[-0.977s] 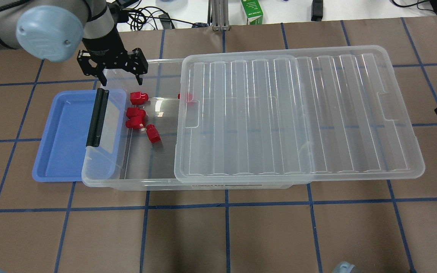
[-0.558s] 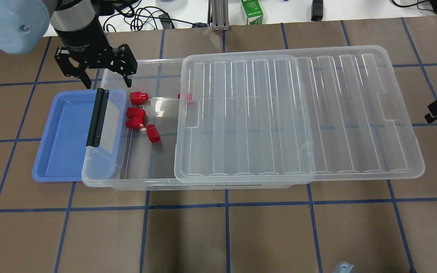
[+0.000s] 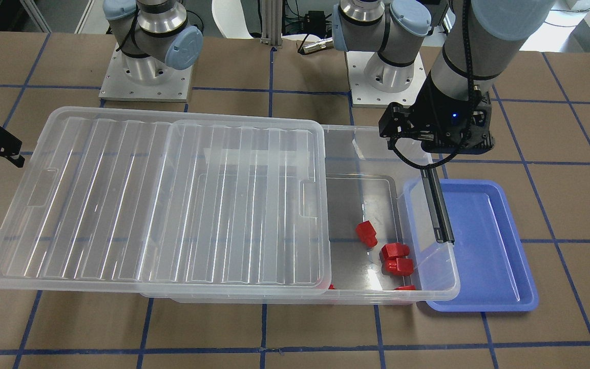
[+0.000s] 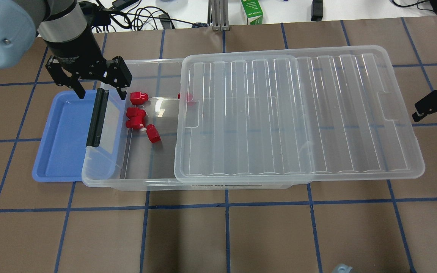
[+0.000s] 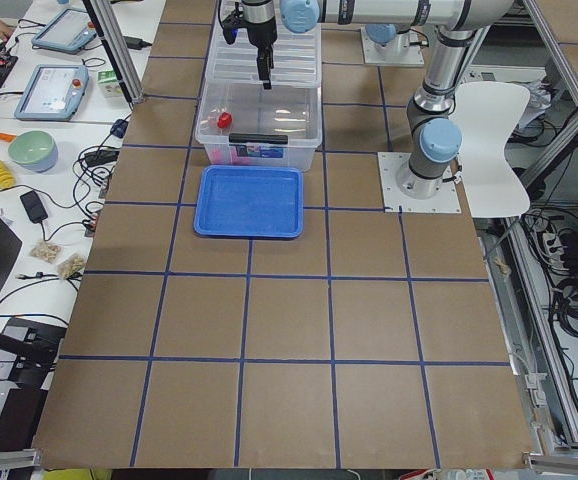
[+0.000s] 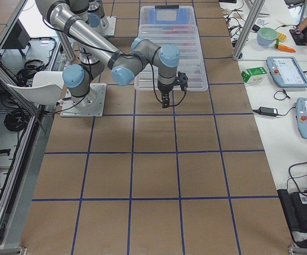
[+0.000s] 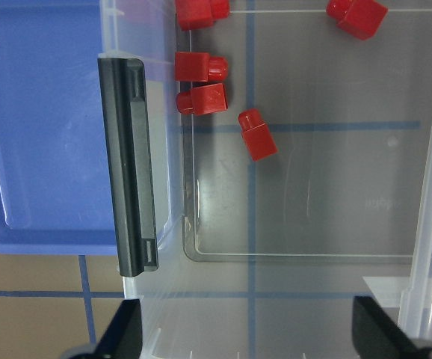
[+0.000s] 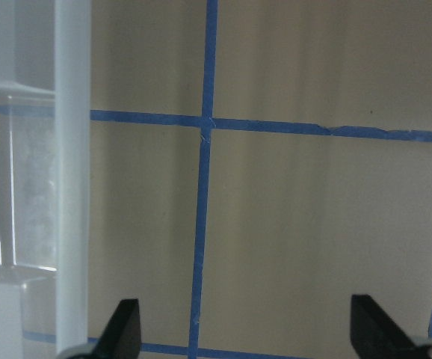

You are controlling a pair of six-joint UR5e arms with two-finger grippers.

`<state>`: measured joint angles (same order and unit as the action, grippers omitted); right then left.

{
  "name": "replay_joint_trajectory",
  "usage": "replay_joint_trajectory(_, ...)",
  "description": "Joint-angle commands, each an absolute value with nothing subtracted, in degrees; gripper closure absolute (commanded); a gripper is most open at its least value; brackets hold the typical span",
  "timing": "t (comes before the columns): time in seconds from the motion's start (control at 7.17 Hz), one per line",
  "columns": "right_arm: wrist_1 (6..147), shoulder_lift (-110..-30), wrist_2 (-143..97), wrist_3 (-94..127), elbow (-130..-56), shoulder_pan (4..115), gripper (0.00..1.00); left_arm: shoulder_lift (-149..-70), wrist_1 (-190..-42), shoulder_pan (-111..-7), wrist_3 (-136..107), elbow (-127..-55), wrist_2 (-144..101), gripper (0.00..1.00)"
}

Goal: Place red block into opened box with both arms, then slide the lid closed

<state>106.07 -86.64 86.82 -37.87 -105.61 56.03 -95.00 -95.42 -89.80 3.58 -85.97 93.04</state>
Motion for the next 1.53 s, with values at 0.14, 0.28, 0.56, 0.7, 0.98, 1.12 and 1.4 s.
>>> replay_joint_trajectory(0.14,106.3,-86.3,86.7,-37.3,-105.9,56.4,0.0,-94.6,-95.1,-89.1,4.9,-86.7,93.1,0.0)
replay_joint_trajectory(0.28,106.4,-86.3,86.6,-36.6,-106.5,57.4,0.01,-94.6,-95.0,-89.0,4.9,-86.7,93.0,0.0)
replay_joint_trajectory(0.56,109.5,-86.3,86.7,-30.4,-107.3,62.4,0.01,-94.6,-95.0,-89.1,4.8,-86.7,93.1,0.0)
replay_joint_trajectory(0.7,110.5,-86.3,86.7,-28.4,-107.3,64.5,0.01,-94.7,-95.0,-89.2,4.8,-86.7,93.1,0.0)
replay_joint_trajectory(0.98,110.7,-86.5,86.7,-24.4,-107.3,67.4,0.01,-94.6,-95.0,-89.2,4.7,-86.7,93.1,0.0)
replay_joint_trajectory(1.12,110.7,-86.5,86.7,-21.8,-107.3,69.6,0.01,-94.7,-95.0,-89.2,4.7,-86.7,93.1,0.0)
replay_joint_trajectory(1.4,111.6,-86.4,86.8,-16.2,-107.3,74.0,0.01,-94.7,-95.0,-89.2,4.6,-86.8,93.1,0.0)
